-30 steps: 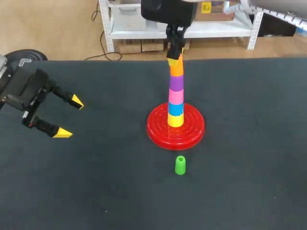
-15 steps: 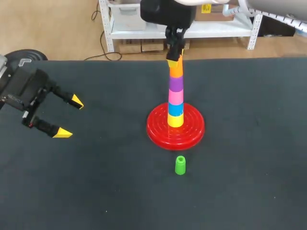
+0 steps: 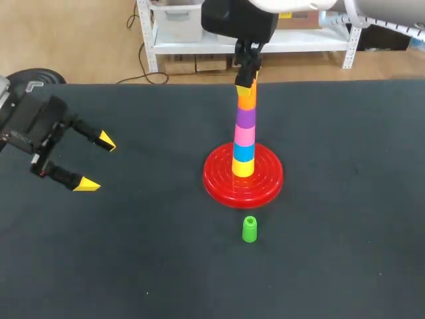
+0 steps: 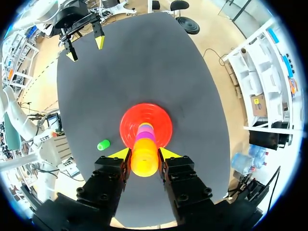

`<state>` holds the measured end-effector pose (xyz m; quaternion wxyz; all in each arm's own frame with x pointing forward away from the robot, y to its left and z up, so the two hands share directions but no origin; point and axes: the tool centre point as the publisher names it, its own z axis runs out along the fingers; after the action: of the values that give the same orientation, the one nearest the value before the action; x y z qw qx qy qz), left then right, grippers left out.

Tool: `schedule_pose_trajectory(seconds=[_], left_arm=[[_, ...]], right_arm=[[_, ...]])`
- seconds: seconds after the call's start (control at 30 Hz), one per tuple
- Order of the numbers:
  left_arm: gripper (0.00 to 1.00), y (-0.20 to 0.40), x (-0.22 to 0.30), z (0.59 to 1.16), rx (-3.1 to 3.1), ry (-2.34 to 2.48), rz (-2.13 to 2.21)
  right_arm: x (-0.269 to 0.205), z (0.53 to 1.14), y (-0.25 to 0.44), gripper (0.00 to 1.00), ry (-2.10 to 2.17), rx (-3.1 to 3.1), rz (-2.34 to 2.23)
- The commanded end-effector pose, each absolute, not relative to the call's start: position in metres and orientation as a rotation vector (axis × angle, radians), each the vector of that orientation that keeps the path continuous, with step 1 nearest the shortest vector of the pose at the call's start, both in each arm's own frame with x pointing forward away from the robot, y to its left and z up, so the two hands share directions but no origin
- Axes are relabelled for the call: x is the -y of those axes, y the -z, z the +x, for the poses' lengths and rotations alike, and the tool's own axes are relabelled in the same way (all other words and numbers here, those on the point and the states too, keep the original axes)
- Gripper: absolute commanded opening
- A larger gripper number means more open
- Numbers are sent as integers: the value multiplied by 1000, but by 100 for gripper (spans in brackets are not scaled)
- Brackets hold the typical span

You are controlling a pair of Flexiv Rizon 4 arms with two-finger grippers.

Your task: Pick up and stack the cylinders on the red base in this order: pink,purple,orange,green

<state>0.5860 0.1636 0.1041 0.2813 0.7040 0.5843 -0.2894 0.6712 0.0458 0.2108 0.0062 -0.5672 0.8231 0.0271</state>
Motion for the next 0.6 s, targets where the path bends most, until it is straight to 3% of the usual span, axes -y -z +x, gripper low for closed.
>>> schedule_pose_trajectory(seconds=[0.03,0.6], left_arm=[[100,-103,-164,586,-1563,775,1887],[100,-103,-164,586,-1563,775,1887]], right_arm=[[-47,665,-209,100,-55,-2562,-1760],[-55,596,-251,100,187,-2415,-1721]])
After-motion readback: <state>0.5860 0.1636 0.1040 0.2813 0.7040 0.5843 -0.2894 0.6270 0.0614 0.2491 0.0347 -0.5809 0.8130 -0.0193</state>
